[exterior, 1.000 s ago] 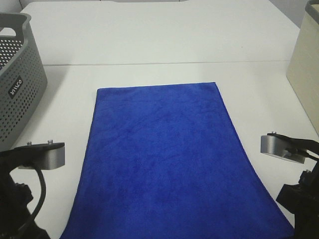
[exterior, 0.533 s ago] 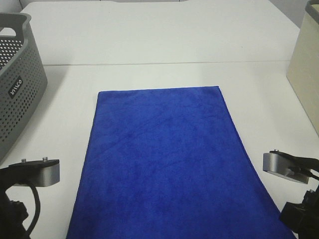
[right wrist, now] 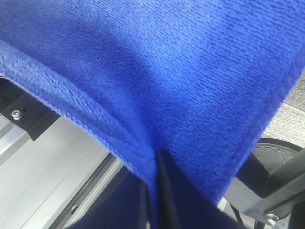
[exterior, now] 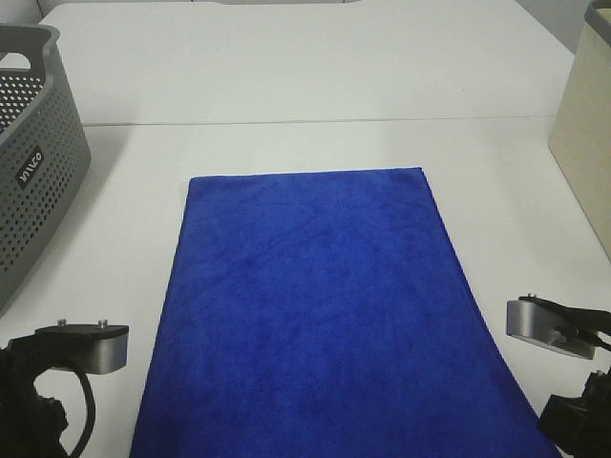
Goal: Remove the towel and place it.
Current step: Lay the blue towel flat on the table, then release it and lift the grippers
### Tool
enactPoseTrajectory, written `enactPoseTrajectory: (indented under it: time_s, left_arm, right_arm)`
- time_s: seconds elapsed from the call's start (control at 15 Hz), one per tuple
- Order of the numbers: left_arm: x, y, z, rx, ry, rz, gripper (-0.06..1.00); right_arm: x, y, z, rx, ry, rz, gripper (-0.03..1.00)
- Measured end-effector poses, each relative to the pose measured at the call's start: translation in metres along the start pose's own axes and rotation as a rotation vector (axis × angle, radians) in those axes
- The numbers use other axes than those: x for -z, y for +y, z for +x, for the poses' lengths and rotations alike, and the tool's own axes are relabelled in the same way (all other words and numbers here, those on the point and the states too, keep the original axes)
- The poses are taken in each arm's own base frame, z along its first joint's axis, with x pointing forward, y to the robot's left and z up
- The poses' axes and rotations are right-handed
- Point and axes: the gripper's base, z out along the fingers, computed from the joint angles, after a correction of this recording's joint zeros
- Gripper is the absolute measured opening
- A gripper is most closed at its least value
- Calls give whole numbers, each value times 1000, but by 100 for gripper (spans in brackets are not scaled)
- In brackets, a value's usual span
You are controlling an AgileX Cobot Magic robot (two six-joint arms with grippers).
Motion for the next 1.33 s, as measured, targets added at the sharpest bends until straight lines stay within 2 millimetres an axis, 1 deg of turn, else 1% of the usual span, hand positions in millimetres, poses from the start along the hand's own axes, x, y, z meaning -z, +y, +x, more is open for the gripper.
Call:
enactPoseTrajectory:
  time_s: [0.2,0.47,0.53,0.67,0.73,0.8,0.87,1.0,1.13,1.2,1.27,1.33]
  left_arm:
    - [-12,5,-7,15,56,-11,0]
    - [-13,6,-7,15,65,-14,0]
    - [-13,6,-6,11,76,-18,0]
    - [-13,6,-5,10,92,-17,0]
    - [-13,6,-5,10,92,-17,0]
    - [-13,6,-4,10,103,-15,0]
    - [-13,6,-4,9,107,-15,2]
    - [-13,7,-3,1,119,-27,17]
    - [-13,7,-2,17,123,-27,38]
    - [-12,7,-1,56,135,-28,57]
    - [-12,7,0,63,148,-26,62]
    - [-12,7,1,66,162,-24,64]
  right_arm:
    - [-1,-1,-2,-8,10,1,6]
    - [-3,-2,-2,-20,21,2,9]
    - [-3,-3,-2,-33,24,10,17]
    - [-5,-5,1,-56,38,20,27]
    - [-5,-5,1,-56,38,20,27]
    - [-6,-7,1,-63,44,31,31]
    - [-6,-8,2,-68,48,45,35]
    - [-6,-10,3,-83,57,71,41]
    - [-6,-10,3,-101,56,71,49]
    - [-6,-10,3,-102,56,71,56]
    - [-6,-10,3,-104,55,72,57]
    - [-6,-10,3,-106,55,72,58]
